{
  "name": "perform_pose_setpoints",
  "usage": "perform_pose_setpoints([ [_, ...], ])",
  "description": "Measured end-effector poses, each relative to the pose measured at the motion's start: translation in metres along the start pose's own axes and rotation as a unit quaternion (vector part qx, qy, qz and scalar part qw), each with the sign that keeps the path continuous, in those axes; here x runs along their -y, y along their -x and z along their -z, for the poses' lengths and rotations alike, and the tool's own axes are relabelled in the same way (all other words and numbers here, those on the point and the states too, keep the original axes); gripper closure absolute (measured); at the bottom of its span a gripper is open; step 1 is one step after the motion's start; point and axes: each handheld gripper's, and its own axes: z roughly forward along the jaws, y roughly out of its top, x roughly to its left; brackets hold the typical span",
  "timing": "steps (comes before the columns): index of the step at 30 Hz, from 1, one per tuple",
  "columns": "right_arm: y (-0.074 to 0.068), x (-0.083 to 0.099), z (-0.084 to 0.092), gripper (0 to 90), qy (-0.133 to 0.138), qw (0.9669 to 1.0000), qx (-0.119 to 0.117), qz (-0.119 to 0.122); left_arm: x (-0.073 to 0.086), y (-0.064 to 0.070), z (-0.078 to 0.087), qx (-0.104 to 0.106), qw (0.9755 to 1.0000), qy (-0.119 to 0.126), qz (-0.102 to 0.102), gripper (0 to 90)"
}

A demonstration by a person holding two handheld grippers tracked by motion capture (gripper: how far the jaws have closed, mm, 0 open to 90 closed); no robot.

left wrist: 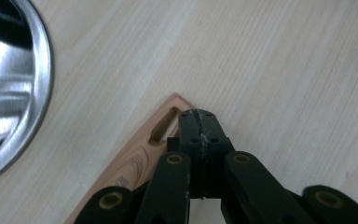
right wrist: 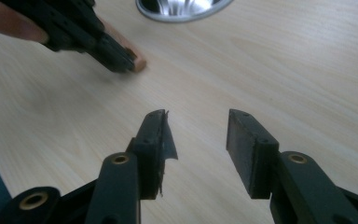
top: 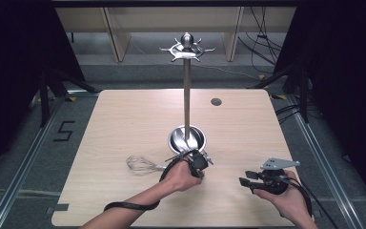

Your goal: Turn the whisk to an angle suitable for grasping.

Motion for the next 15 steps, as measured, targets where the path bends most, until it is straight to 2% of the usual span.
perform_pose_setpoints([
  [1, 0.003, 0.000, 0.000, 56.6, 0.016, 0.9998, -0.011, 0.008, 0.001, 0.000, 0.003, 0.003, 1.0000, 0.007, -0.006, 87.9],
  [2, 0.001, 0.000, 0.002, 55.8, 0.015, 0.9995, -0.027, -0.011, 0.003, 0.001, 0.008, 0.005, 0.9999, 0.014, -0.001, 85.1],
  [3, 0.001, 0.000, 0.002, 55.8, 0.015, 0.9995, -0.027, -0.011, 0.003, 0.001, 0.008, 0.005, 0.9999, 0.014, -0.001, 81.6],
  [4, 0.002, 0.001, 0.002, 55.2, 0.027, 0.9989, -0.034, -0.016, 0.007, 0.000, 0.015, 0.007, 0.9997, 0.025, -0.004, 81.6],
  [5, 0.005, 0.002, 0.002, 54.6, 0.038, 0.9986, -0.034, -0.016, 0.015, -0.002, 0.027, 0.003, 0.9993, 0.035, -0.016, 73.1],
  [6, 0.005, 0.002, 0.002, 54.6, 0.038, 0.9986, -0.034, -0.016, 0.015, -0.002, 0.027, 0.003, 0.9993, 0.035, -0.016, 67.9],
  [7, 0.008, 0.003, 0.001, 54.2, 0.032, 0.9991, -0.028, -0.005, 0.025, -0.008, 0.037, -0.005, 0.9988, 0.041, -0.027, 62.2],
  [8, 0.008, 0.003, 0.001, 54.2, 0.032, 0.9991, -0.028, -0.005, 0.025, -0.008, 0.037, -0.005, 0.9988, 0.041, -0.027, 57.3],
  [9, 0.008, 0.003, 0.002, 53.8, 0.027, 0.9994, -0.022, -0.005, 0.038, -0.017, 0.045, -0.019, 0.9984, 0.040, -0.035, 50.5],
  [10, 0.008, 0.003, 0.002, 53.6, 0.026, 0.9995, -0.019, -0.003, 0.042, -0.023, 0.048, -0.028, 0.9981, 0.029, -0.047, 47.2],
  [11, 0.006, 0.003, 0.003, 53.3, 0.021, 0.9995, -0.022, -0.014, 0.046, -0.029, 0.051, -0.036, 0.9974, 0.016, -0.060, 43.5],
  [12, 0.007, 0.003, 0.002, 53.1, 0.024, 0.9995, -0.021, -0.006, 0.048, -0.036, 0.054, -0.037, 0.9967, -0.001, -0.073, 41.3],
  [13, 0.005, 0.003, 0.002, 52.9, 0.022, 0.9995, -0.021, -0.010, 0.049, -0.039, 0.055, -0.038, 0.9965, -0.004, -0.074, 39.4],
  [14, 0.005, 0.003, 0.002, 52.8, 0.020, 0.9996, -0.017, -0.006, 0.049, -0.045, 0.057, -0.039, 0.9952, -0.013, -0.089, 37.6],
  [15, 0.004, 0.003, 0.001, 52.6, 0.024, 0.9994, -0.021, -0.011, 0.049, -0.048, 0.057, -0.035, 0.9951, -0.013, -0.092, 35.6],
])
